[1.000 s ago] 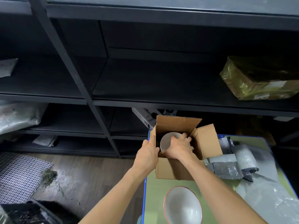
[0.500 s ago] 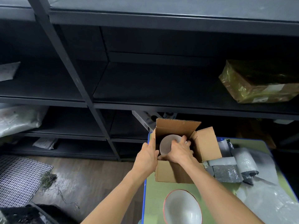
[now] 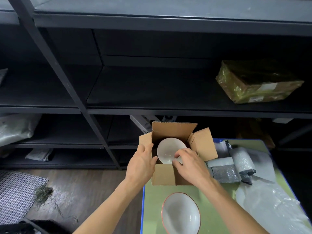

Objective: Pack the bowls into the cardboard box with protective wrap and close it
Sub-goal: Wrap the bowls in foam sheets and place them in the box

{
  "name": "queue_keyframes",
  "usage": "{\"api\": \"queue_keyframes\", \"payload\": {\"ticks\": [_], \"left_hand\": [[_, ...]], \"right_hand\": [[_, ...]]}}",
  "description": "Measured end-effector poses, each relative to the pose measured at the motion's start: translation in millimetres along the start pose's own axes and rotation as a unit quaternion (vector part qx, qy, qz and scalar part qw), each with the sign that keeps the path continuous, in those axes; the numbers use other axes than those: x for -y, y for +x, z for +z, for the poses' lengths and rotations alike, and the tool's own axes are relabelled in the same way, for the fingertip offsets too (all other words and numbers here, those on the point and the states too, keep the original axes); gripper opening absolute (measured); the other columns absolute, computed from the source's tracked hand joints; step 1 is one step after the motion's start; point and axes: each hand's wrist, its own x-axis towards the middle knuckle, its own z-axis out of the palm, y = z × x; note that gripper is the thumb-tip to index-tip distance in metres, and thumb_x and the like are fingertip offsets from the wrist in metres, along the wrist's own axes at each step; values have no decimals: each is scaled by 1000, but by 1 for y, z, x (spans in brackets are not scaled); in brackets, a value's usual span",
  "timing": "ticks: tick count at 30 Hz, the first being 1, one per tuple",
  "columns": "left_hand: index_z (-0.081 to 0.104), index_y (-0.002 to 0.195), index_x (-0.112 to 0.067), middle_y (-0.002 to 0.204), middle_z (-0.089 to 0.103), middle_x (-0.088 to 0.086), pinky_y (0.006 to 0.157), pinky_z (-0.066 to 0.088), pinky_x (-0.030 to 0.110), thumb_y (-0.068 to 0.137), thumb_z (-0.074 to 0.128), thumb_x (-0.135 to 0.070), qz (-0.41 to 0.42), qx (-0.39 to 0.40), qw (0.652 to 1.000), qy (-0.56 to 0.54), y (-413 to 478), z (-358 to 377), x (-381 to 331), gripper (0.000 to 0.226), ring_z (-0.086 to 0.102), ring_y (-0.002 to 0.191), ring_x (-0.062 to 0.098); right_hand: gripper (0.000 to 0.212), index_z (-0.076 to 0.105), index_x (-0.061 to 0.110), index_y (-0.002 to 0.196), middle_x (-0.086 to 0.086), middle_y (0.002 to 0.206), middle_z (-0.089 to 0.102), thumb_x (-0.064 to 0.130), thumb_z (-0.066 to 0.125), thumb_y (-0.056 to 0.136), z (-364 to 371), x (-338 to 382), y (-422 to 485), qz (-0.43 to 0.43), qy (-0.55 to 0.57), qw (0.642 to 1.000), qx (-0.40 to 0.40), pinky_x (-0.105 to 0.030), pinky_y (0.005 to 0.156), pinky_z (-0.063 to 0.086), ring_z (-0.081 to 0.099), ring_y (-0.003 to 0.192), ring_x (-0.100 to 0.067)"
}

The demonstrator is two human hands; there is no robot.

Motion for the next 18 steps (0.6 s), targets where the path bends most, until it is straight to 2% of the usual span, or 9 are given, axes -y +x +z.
{"api": "queue_keyframes", "payload": {"ticks": [4,6,9,11,14,18], "left_hand": [[55,130,-20,109,49,-2,63,45,29,98,55,-29,57,-43,997,-36,-20,10,-11,34,52,81,17],[59,122,-19,105,51,-2,64,46,31,97,56,-26,75,-52,995,-50,-29,16,-20,26,53,87,18],[61,103,-20,95,51,-4,66,48,36,95,57,-22,110,-62,990,-62,-39,26,-36,9,51,83,20],[58,94,-20,90,50,-5,64,45,34,94,56,-21,114,-56,990,-62,-44,33,-46,2,46,78,19],[56,85,-16,83,52,-5,57,39,32,93,56,-18,125,-53,989,-60,-51,43,-58,8,47,72,18],[58,80,-16,74,54,-5,61,46,38,93,57,-15,132,-56,987,-73,-62,46,-73,13,50,71,16]], "right_hand": [[12,62,22,106,11,116,58,27,60,95,-10,-22,-30,-29,43,998,-40,-26,80,42,53,109,-13],[8,63,22,102,13,114,59,23,61,94,-14,-31,-43,-42,53,996,-62,-28,81,45,53,107,-12],[7,66,20,100,12,110,60,17,63,93,-17,-44,-60,-60,71,992,-87,-19,83,40,52,104,-8],[7,66,19,100,12,108,60,18,63,94,-18,-52,-67,-62,76,992,-83,-20,85,41,53,102,-8],[7,65,22,101,14,108,58,20,62,94,-17,-64,-76,-55,93,991,-75,-26,89,46,54,105,-9],[8,65,24,102,16,107,58,22,61,96,-19,-70,-85,-48,103,991,-67,-27,88,46,53,104,-5]]}}
